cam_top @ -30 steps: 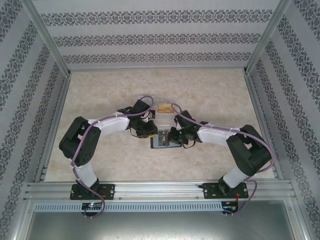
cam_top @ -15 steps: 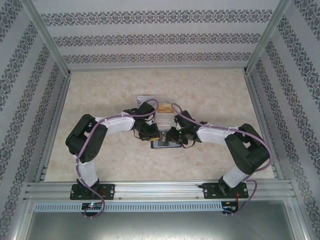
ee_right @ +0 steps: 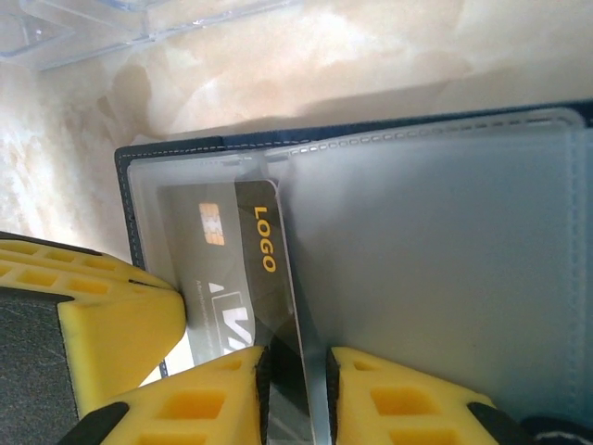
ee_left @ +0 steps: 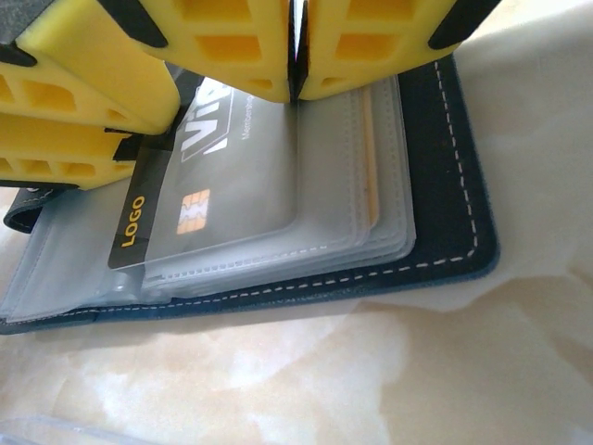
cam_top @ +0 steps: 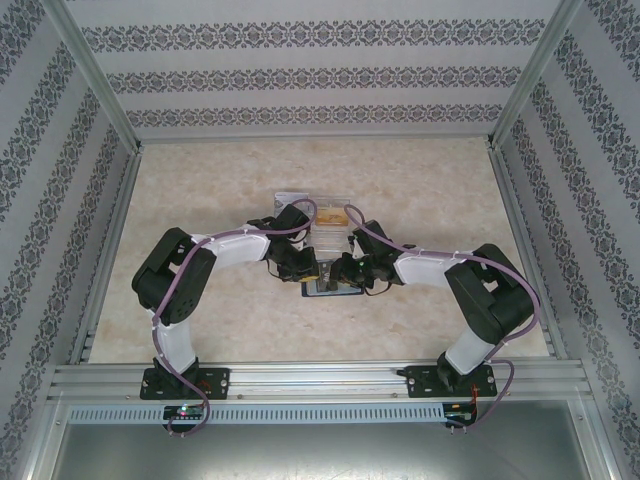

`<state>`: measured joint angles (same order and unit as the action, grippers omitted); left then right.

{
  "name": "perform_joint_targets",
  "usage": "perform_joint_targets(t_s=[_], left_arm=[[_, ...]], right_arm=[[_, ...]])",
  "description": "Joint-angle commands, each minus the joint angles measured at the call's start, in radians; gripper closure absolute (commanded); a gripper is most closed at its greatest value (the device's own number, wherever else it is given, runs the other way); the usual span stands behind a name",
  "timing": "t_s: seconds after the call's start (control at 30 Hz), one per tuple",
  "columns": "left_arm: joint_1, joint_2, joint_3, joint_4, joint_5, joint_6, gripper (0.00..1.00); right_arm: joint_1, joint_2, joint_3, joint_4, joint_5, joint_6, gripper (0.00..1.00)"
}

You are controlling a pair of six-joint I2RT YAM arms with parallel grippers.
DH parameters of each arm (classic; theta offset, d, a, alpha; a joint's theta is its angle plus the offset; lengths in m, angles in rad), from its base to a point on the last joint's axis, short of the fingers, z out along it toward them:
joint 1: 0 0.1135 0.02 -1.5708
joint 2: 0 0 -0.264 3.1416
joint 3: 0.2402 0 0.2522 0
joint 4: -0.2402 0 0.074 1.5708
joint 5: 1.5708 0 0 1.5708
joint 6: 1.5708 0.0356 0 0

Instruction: Take the credit cards out of the card holder

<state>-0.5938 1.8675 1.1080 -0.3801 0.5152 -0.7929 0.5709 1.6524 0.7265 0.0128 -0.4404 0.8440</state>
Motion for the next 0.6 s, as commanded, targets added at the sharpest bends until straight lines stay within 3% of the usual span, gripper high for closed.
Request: perform_joint_targets(t_s=[0.0, 0.2, 0.33, 0.57], left_arm=[[-0.006, 0.075, -0.065, -0.068, -0.088, 0.013, 0.87], [-0.005, 0.07, -0.056, -0.091, -0.108, 0.019, 0.87], [0.0, 0.041, -0.056, -0.137, -0.145, 0.044, 0.82], [0.016, -0.008, -0.066, -0.17, -0.175, 0.076, 0.75]], right_arm=[[-0.014, 0.017, -0.025, 0.057, -0.034, 0.018, 0.76], [-0.019, 0.0, -0.038, 0.064, -0.039, -0.003, 0.88], [-0.027, -0.033, -0.043, 0.038, -0.034, -0.039, 0.96], [-0.049, -0.115, -0.073, 0.014, -0.039, -0.108, 1.0]])
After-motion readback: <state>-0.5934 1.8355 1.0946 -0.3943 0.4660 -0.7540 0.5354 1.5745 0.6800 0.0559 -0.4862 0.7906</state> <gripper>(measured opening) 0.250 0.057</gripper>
